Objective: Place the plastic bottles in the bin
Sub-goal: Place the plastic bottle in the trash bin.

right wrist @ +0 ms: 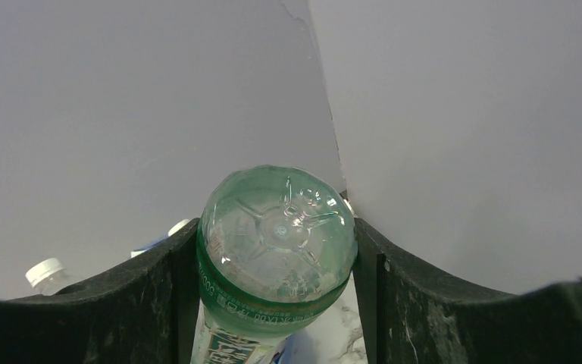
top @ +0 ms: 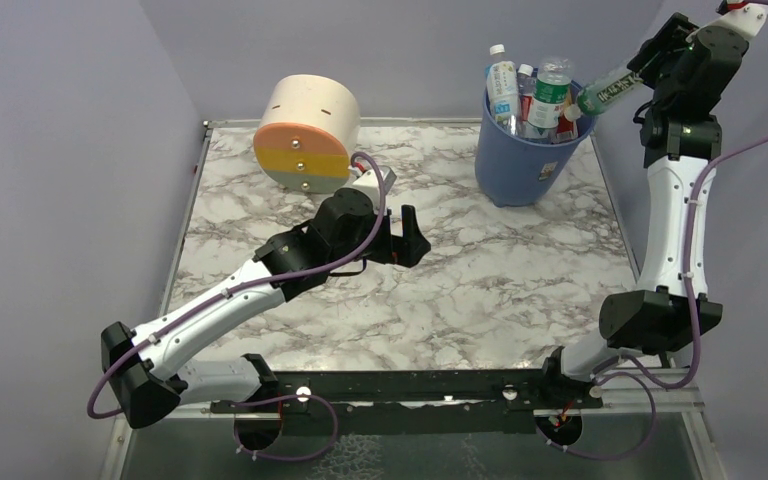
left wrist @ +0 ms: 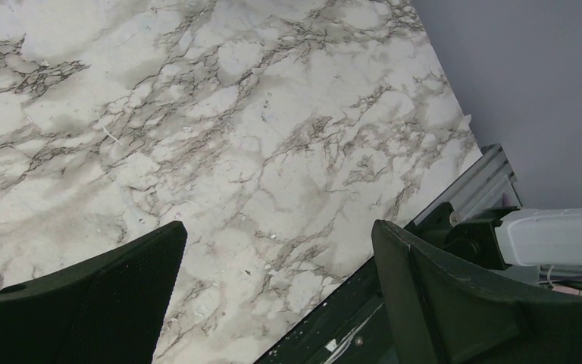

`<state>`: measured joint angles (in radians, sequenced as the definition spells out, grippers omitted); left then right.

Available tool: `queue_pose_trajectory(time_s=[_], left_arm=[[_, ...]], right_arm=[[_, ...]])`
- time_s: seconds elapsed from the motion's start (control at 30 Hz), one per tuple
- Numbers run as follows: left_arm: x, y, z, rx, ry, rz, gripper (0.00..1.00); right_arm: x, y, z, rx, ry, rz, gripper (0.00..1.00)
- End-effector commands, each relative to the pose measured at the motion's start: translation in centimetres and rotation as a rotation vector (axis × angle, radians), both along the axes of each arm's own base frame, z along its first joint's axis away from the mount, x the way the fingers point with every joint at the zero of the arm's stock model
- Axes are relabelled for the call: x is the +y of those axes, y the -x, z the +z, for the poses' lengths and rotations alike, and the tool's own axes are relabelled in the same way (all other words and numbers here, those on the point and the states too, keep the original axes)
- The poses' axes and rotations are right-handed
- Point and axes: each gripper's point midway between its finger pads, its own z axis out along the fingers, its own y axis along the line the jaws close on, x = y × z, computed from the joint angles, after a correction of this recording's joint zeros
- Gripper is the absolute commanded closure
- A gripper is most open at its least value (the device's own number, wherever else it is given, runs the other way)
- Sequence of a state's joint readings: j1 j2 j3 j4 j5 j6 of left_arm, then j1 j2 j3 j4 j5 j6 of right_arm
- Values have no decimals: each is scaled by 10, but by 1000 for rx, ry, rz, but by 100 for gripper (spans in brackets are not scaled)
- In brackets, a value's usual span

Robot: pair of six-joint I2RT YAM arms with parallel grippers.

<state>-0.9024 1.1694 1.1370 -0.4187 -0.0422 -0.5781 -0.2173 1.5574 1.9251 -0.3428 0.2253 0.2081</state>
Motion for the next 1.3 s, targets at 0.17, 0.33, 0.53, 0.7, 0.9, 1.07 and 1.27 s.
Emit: queue_pose_trajectory(time_s=[0.17, 0.33, 0.53, 0.7, 0.9, 1.07, 1.27], left_arm=[[-2, -3, 22, -39, 44, -14, 1], [0, -3, 21, -38, 43, -10, 1], [3, -3, 20, -39, 41, -8, 1], [5, -3, 19, -39, 41, -7, 1], [5, -3, 18, -37, 43, -10, 1], [6, -4, 18, -37, 45, -10, 1], [6, -5, 19, -37, 47, -11, 1]], right_arm=[[9, -35, -16, 13, 56, 15, 48], [33, -50, -25, 59, 156, -3, 48], [50, -56, -30, 90, 248, -44, 47], [58, -60, -39, 114, 276, -32, 47], [59, -60, -55, 157, 279, -46, 45], [56, -55, -57, 161, 271, -64, 44], [56, -58, -76, 196, 263, -64, 44]])
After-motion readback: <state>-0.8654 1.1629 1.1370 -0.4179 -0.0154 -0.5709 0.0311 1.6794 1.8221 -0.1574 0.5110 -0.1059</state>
